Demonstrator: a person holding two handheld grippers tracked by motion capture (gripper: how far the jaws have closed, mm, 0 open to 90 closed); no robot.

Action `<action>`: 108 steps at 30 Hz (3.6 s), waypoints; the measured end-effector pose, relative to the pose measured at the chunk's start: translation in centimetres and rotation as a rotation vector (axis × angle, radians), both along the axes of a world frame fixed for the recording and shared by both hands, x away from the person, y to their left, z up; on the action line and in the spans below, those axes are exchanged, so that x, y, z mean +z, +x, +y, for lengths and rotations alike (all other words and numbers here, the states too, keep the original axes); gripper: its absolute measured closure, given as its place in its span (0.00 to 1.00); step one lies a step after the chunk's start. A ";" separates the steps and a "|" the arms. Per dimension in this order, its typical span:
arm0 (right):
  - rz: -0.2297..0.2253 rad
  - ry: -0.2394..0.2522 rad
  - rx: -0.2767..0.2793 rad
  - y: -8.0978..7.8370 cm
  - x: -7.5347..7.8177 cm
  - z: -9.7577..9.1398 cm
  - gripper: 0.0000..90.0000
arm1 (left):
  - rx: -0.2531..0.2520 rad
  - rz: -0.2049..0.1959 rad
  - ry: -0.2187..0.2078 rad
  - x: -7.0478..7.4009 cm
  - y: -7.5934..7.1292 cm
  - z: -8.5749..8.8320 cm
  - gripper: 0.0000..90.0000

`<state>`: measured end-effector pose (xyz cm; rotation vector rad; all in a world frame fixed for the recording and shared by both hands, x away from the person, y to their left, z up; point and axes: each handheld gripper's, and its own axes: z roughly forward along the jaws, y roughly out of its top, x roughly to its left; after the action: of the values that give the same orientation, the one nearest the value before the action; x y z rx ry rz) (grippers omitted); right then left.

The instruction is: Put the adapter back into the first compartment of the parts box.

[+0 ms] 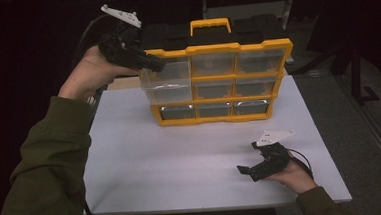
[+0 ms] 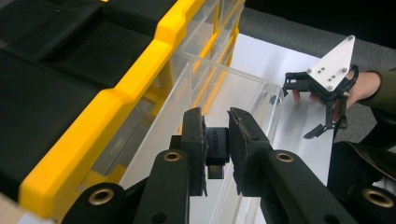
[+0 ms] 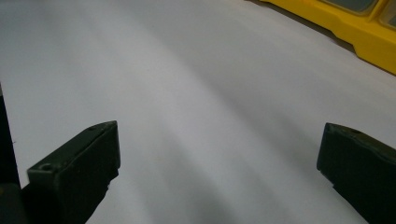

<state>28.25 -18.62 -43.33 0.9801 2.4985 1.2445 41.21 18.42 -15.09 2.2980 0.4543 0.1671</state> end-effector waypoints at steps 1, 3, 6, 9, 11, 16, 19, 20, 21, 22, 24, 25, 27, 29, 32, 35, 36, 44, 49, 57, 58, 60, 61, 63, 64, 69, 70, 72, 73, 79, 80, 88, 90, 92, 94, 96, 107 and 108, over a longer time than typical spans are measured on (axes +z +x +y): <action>0.000 0.001 -0.001 0.0 0.0 0.0 0.00 | 0.000 0.001 0.007 -0.1 0.1 -0.2 0.85; 0.000 0.001 -0.002 0.0 0.0 -0.1 0.00 | -0.003 0.006 0.019 -0.4 0.2 -0.6 0.85; -0.003 0.004 -0.003 -0.1 0.0 -0.1 0.00 | 0.001 0.018 0.031 -0.8 0.6 -1.0 0.84; -0.005 0.008 -0.010 -0.1 0.0 -0.3 0.00 | 0.018 0.015 0.025 -1.0 0.7 -1.1 0.75; -0.005 0.011 -0.010 -0.1 0.1 -0.3 0.00 | 0.020 0.016 0.011 -0.9 0.7 -0.9 0.73; -0.003 0.016 -0.012 -0.1 0.0 -0.5 0.00 | 0.029 0.012 -0.017 -0.4 0.3 0.3 0.66; 0.000 0.018 -0.015 -0.2 -0.1 -0.5 0.00 | 0.038 0.005 -0.026 -0.1 -0.1 1.1 0.63; -0.002 0.018 -0.015 -0.2 -0.1 -0.6 0.00 | 0.044 -0.002 -0.030 -0.1 -0.3 1.5 0.61; 0.000 0.019 -0.016 -0.2 -0.1 -0.7 0.00 | 0.048 -0.007 -0.033 0.0 -0.4 1.8 0.58; 0.001 0.018 -0.020 -0.3 -0.1 -0.7 0.00 | 0.048 -0.007 -0.037 0.0 -0.6 2.0 0.55; 0.000 0.018 -0.027 -0.3 0.0 -0.8 0.00 | 0.050 -0.017 -0.046 0.1 -0.9 2.6 0.50; 0.000 0.018 -0.030 -0.3 0.0 -0.8 0.00 | 0.055 -0.022 -0.047 0.1 -1.1 2.8 0.46; -0.001 0.015 -0.034 -0.4 0.1 -0.8 0.00 | 0.060 -0.031 -0.051 -0.1 -1.5 3.4 0.41; -0.002 0.008 -0.032 -0.4 0.0 -0.7 0.00 | 0.059 -0.031 -0.064 -0.3 -1.8 4.1 0.37; -0.003 0.002 -0.031 -0.4 0.0 -0.6 0.00 | 0.061 -0.028 -0.077 -0.9 -2.4 5.0 0.32; 0.000 0.002 -0.038 -0.4 -0.1 -0.7 0.00 | 0.070 -0.027 -0.076 -1.6 -2.8 5.6 0.27; 0.002 0.004 -0.040 -0.4 -0.1 -0.7 0.00 | 0.072 -0.027 -0.077 -1.8 -2.9 5.9 0.26; 0.001 0.000 -0.034 -0.2 -0.1 -0.6 0.00 | 0.103 -0.032 -0.089 -3.7 -3.6 7.6 0.16; 0.004 -0.001 -0.033 -0.2 -0.2 -0.4 0.00 | 0.125 -0.030 -0.081 -5.1 -4.1 8.3 0.11; 0.003 -0.003 -0.031 -0.1 -0.2 -0.4 0.00 | 0.143 -0.020 -0.075 -8.0 -5.0 8.8 0.01; 0.003 -0.003 -0.030 -0.1 -0.2 -0.4 0.00 | 0.145 -0.019 -0.077 -8.3 -5.1 8.8 0.00; 0.002 -0.004 -0.029 -0.1 -0.2 -0.4 0.00 | 0.141 -0.022 -0.076 -9.1 -5.4 8.8 0.00; 0.003 -0.005 -0.029 -0.1 -0.2 -0.4 0.00 | 0.138 -0.023 -0.075 -9.5 -5.6 8.8 0.00; 0.002 -0.004 -0.030 -0.1 -0.2 -0.4 0.00 | 0.139 -0.018 -0.075 -10.4 -5.7 8.8 0.00; 0.002 -0.004 -0.029 -0.1 -0.2 -0.4 0.00 | 0.139 -0.022 -0.073 -10.8 -5.8 8.8 0.00; 0.006 -0.006 -0.025 -0.2 -0.2 -0.3 0.00 | 0.141 -0.038 -0.090 -12.6 -6.2 9.1 0.00; 0.007 -0.006 -0.023 -0.1 -0.3 -0.3 0.00 | 0.143 -0.040 -0.094 -13.0 -6.3 9.1 0.00; 0.008 -0.008 -0.021 -0.1 -0.3 -0.3 0.00 | 0.150 -0.042 -0.100 -13.7 -6.5 9.2 0.00; 0.007 -0.009 -0.020 -0.1 -0.3 -0.3 0.00 | 0.151 -0.042 -0.103 -14.1 -6.6 9.2 0.00; 0.007 -0.010 -0.020 -0.1 -0.3 -0.3 0.00 | 0.145 -0.045 -0.127 -16.6 -7.2 9.3 0.00; 0.007 -0.010 -0.019 -0.1 -0.3 -0.3 0.00 | 0.146 -0.052 -0.128 -17.0 -7.3 9.4 0.00; 0.009 -0.011 -0.020 -0.1 -0.4 -0.4 0.00 | 0.158 -0.047 -0.141 -19.9 -8.0 9.4 0.00; 0.008 -0.010 -0.020 -0.1 -0.3 -0.4 0.00 | 0.161 -0.045 -0.143 -20.5 -8.2 9.4 0.00; 0.008 -0.009 -0.020 -0.1 -0.3 -0.4 0.00 | 0.163 -0.045 -0.143 -21.1 -8.4 9.4 0.00; 0.007 -0.010 -0.020 -0.1 -0.3 -0.4 0.00 | 0.162 -0.043 -0.135 -21.7 -8.7 9.3 0.00; 0.008 -0.011 -0.020 -0.1 -0.3 -0.4 0.00 | 0.161 -0.044 -0.146 -22.4 -8.9 9.2 0.00; 0.007 -0.010 -0.020 -0.1 -0.3 -0.4 0.00 | 0.179 -0.050 -0.147 -25.2 -9.9 8.7 0.00; 0.006 -0.009 -0.021 -0.1 -0.3 -0.4 0.00 | 0.179 -0.051 -0.146 -25.5 -10.0 8.7 0.00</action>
<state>28.11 -19.01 -43.68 1.0066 2.4903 1.2247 31.19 27.09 -40.59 2.1046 0.6257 0.2716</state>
